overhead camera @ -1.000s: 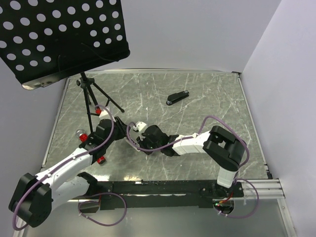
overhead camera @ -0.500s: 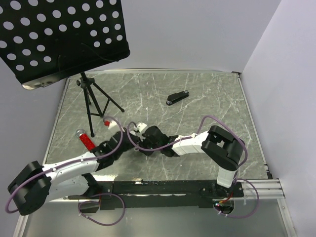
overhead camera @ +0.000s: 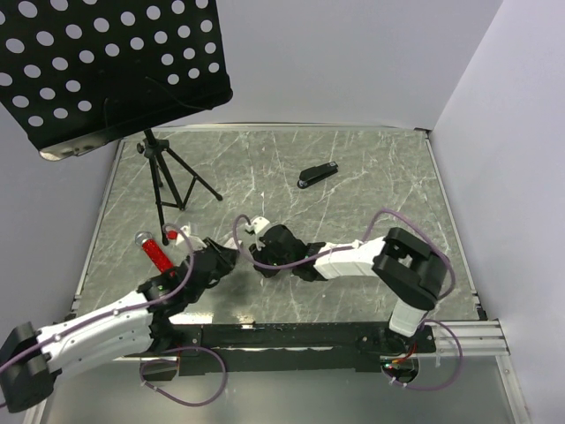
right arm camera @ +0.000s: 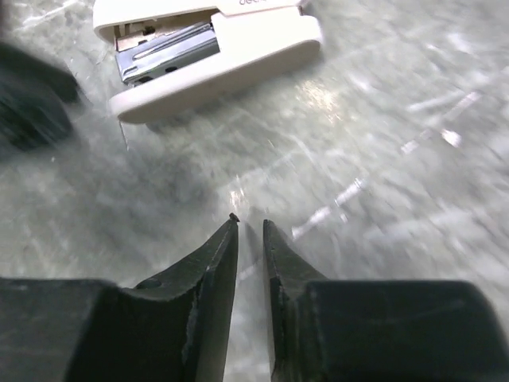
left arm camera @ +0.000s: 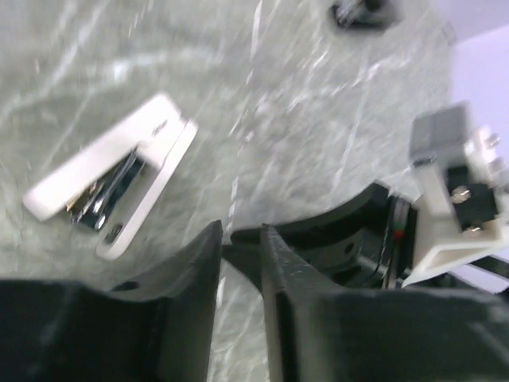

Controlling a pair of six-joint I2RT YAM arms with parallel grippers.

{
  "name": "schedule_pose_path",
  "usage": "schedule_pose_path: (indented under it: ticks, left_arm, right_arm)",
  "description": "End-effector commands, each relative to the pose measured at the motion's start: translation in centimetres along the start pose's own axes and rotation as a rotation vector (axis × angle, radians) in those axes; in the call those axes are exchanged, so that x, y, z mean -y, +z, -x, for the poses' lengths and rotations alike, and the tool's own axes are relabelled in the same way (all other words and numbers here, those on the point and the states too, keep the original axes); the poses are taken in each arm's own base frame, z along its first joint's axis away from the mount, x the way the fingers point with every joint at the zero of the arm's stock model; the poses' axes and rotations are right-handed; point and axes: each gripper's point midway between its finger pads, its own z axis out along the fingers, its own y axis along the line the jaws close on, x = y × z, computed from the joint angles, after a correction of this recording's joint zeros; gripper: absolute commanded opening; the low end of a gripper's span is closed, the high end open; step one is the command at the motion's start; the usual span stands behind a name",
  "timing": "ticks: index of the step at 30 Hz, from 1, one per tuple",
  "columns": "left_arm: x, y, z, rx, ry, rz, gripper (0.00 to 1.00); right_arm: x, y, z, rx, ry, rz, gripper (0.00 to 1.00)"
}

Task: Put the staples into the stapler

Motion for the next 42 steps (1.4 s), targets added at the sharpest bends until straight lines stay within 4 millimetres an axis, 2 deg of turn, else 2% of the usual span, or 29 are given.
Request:
schedule_pose_path:
  ticks: [1, 3, 5, 6, 8, 10, 18, 22, 26, 27, 28, 29, 33, 35, 36, 42]
  left_arm:
    - [1.7, -1.4, 4.4, 0.132, 0.043, 0.0, 0.44]
    - [1.8, -1.4, 5.0, 0.117, 0.089, 0.026, 0.54]
    - [-0.3, -0.2, 5.2, 0.07, 0.142, 0.127, 0.61]
    - [-0.2, 0.1, 4.4, -0.013, 0.162, 0.114, 0.63]
    - [-2.0, 1.4, 4.6, -0.063, 0.149, 0.166, 0.71]
    - [-2.8, 1.9, 4.3, -0.109, 0.153, 0.18, 0.76]
    - [-4.5, 3.8, 4.6, -0.202, 0.231, 0.26, 0.73]
    - [-4.9, 4.2, 4.5, -0.243, 0.277, 0.287, 0.7]
    - [-4.5, 4.2, 4.2, -0.254, 0.26, 0.266, 0.73]
    - [-4.1, 4.0, 4.5, -0.241, 0.252, 0.253, 0.74]
    - [-4.0, 3.8, 4.8, -0.224, 0.246, 0.249, 0.74]
    - [-3.7, 3.6, 5.2, -0.203, 0.238, 0.243, 0.75]
    - [-2.2, 1.2, 9.1, -0.032, 0.226, 0.217, 0.77]
    - [-2.1, -0.1, 10.9, 0.05, 0.236, 0.226, 0.78]
    - [-1.4, -1.2, 12.0, 0.104, 0.229, 0.196, 0.78]
    - [-1.3, -4.7, 14.4, 0.27, 0.242, 0.128, 0.78]
  right_arm:
    - [0.7, -2.7, 2.3, 0.052, 0.042, -0.047, 0.29]
    - [1.4, -3.6, 3.0, 0.073, 0.054, -0.081, 0.33]
    - [1.7, -4.6, 3.4, 0.074, 0.07, -0.097, 0.38]
    - [1.9, -4.8, 3.4, 0.07, 0.078, -0.104, 0.41]
    - [2.2, -5.4, 3.4, 0.051, 0.109, -0.115, 0.45]
    - [2.4, -5.8, 3.6, 0.051, 0.148, -0.121, 0.49]
    - [1.8, -6.8, 3.0, 0.025, 0.22, -0.085, 0.51]
    - [0.6, -6.2, 3.7, 0.01, 0.25, -0.028, 0.51]
    - [-0.6, -5.0, 5.0, 0.006, 0.351, 0.008, 0.56]
    - [-0.9, -4.3, 4.9, -0.011, 0.391, 0.011, 0.58]
    - [-1.6, -4.0, 6.1, 0.003, 0.408, 0.035, 0.62]
    - [-2.1, -3.7, 6.4, 0.002, 0.423, 0.041, 0.64]
    - [-3.5, -1.4, 8.0, -0.021, 0.55, 0.027, 0.66]
    - [-3.5, -0.8, 8.2, -0.028, 0.608, 0.0, 0.67]
    - [-3.7, -0.2, 8.6, -0.027, 0.617, -0.006, 0.68]
    - [-4.0, 2.1, 8.4, -0.076, 0.692, -0.061, 0.71]
